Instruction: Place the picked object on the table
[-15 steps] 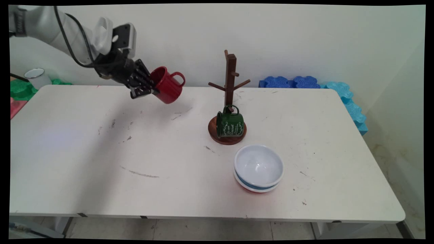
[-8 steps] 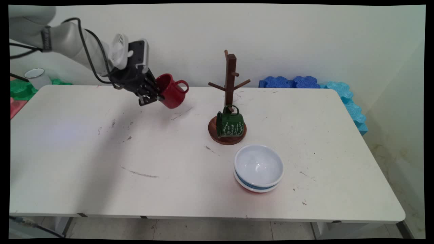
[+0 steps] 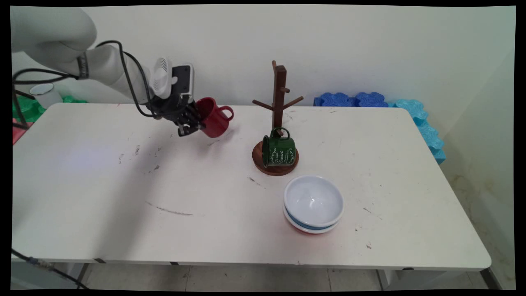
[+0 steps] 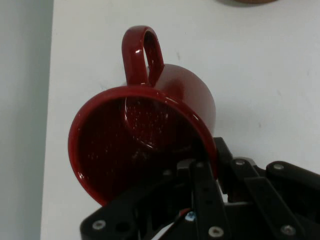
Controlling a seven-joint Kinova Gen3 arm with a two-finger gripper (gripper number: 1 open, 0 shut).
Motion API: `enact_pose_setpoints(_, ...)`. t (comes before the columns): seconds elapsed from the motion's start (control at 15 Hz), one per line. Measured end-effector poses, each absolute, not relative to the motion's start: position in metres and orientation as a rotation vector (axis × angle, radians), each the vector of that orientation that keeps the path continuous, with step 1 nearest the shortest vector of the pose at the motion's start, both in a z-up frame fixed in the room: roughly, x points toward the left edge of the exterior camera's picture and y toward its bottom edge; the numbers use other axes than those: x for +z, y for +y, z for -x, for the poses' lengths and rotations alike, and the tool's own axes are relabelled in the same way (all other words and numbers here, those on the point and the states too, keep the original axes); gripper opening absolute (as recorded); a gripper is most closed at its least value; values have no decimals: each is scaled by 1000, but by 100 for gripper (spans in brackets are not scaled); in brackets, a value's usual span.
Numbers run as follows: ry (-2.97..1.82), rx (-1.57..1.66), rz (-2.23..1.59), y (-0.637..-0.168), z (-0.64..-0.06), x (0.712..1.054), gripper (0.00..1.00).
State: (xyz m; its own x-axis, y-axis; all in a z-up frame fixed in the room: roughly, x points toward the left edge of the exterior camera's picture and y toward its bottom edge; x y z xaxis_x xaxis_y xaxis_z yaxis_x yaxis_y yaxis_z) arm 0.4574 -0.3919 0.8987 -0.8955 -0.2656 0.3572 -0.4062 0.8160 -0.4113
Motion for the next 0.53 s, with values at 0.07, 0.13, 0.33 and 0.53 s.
enact_pose_setpoints(0.07, -2723, 711, -515, -393, -456, 895, 0)
enact_pose_setpoints(0.13, -2728, 713, -515, -394, -454, 891, 0)
enact_pose_setpoints(0.33, -2742, 720, -515, -397, -449, 881, 0)
enact_pose_setpoints(0.53, -2755, 721, -516, -399, -445, 873, 0)
